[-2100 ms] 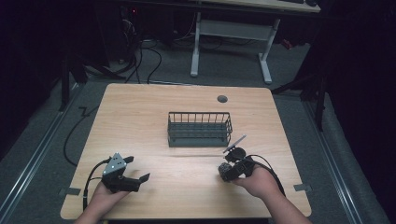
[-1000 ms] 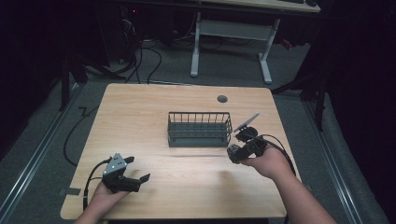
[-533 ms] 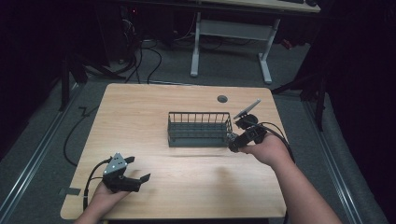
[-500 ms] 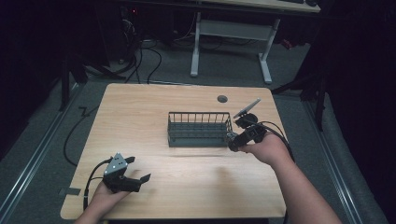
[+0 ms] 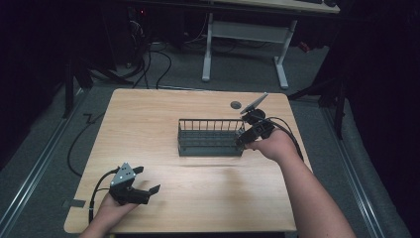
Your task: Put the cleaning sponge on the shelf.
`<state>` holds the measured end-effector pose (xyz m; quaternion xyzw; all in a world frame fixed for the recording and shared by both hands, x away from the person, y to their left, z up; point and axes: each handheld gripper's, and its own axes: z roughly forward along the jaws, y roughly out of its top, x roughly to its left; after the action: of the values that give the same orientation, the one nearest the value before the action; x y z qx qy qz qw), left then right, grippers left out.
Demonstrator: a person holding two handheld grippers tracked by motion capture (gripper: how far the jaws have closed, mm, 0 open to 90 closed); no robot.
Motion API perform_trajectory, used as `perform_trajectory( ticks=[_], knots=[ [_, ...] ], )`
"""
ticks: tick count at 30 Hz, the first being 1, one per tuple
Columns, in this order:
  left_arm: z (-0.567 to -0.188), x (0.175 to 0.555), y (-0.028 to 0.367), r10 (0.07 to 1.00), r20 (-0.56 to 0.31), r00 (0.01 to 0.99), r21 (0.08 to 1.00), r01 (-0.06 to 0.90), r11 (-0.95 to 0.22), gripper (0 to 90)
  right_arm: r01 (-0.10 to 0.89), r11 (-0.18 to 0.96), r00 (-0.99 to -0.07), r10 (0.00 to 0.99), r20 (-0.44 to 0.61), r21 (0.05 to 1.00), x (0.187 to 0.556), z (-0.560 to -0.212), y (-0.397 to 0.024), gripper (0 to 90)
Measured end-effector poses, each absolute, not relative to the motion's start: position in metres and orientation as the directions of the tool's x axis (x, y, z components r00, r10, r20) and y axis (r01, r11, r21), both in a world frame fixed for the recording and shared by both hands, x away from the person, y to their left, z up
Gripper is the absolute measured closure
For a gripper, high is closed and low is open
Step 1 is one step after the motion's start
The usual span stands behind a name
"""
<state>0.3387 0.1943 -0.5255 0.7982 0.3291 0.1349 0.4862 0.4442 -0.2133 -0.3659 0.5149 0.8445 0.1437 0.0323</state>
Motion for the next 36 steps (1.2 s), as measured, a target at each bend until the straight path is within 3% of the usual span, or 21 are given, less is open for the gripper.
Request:
perform_trajectory(
  ticks=[22,36],
  knots=[
    [-0.525,0.340,0.195,0.654,-0.112,0.749,0.868,0.394,-0.303,5.6,0.884,0.399,-0.427,0.902,0.071,0.242,0.501,-0.384,-0.196,44.4],
    [-0.524,0.340,0.195,0.647,-0.112,0.754,0.868,0.391,-0.305,5.6,0.894,0.402,-0.419,0.906,0.051,0.199,0.515,-0.406,-0.185,44.0]
  ],
)
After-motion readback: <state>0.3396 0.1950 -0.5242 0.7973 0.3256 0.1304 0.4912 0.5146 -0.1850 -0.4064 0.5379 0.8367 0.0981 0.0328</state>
